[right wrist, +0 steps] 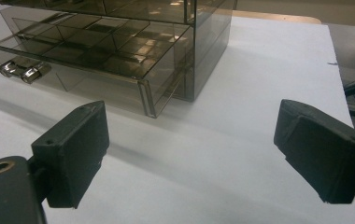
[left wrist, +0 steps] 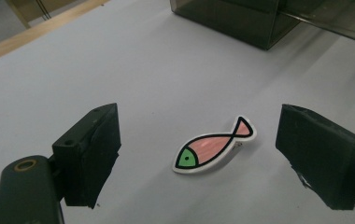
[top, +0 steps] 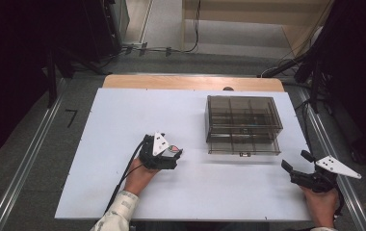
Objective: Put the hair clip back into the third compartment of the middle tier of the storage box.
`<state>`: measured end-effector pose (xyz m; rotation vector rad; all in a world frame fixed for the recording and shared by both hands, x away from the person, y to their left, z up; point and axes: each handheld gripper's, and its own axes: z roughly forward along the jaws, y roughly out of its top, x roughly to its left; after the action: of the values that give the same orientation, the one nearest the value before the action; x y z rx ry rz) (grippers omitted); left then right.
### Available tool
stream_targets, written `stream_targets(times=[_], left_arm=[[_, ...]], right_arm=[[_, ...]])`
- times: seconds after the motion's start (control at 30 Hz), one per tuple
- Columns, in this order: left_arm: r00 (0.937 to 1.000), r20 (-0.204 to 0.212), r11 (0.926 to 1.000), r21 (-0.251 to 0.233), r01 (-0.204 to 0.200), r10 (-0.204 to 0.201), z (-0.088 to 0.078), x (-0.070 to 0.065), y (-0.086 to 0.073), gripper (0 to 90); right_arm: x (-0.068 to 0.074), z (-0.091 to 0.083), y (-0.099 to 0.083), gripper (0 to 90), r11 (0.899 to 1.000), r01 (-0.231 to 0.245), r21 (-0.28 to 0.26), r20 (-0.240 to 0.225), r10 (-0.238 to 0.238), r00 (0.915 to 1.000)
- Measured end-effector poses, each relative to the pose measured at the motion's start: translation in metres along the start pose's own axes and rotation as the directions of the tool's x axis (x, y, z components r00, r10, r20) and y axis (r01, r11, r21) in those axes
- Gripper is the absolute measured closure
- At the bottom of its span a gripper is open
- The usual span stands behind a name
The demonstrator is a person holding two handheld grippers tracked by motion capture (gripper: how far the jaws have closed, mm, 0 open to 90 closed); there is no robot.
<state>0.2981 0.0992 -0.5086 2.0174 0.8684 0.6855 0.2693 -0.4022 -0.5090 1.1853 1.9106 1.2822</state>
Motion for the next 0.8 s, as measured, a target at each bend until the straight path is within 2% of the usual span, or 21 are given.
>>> stream_targets(times=[0.27,0.37,0.5,0.63,0.73,0.8], left_arm=[[0.9998,0.022,0.9997,0.023,-0.004,0.003,0.009,0.001,-0.002,18.2],[0.9990,0.044,0.9993,0.035,-0.007,0.006,0.011,0.002,-0.002,22.3],[0.9979,0.064,0.9990,0.045,0.000,-0.003,0.014,0.004,-0.001,22.1],[0.9946,0.104,0.9960,0.089,-0.001,-0.008,0.019,0.006,0.000,23.5],[0.9914,0.130,0.9906,0.137,-0.009,-0.009,0.024,0.007,0.002,24.9],[0.9876,0.153,0.9884,0.151,0.015,-0.038,0.026,0.011,0.002,25.0]], right_arm=[[0.000,0.000,0.000,8.9,1.000,0.001,0.001,0.000,-0.001,1.0000],[0.000,0.000,0.000,8.9,1.000,0.000,0.000,0.000,0.000,1.0000],[0.000,0.000,0.000,8.9,1.000,0.001,0.000,0.001,-0.001,1.0000],[0.000,0.000,0.000,8.9,1.000,0.001,0.001,0.001,-0.001,1.0000],[0.000,0.000,0.000,8.9,1.000,0.002,0.002,0.001,-0.002,1.0000],[0.000,0.000,0.000,8.9,1.000,0.005,0.000,0.001,-0.005,1.0000]])
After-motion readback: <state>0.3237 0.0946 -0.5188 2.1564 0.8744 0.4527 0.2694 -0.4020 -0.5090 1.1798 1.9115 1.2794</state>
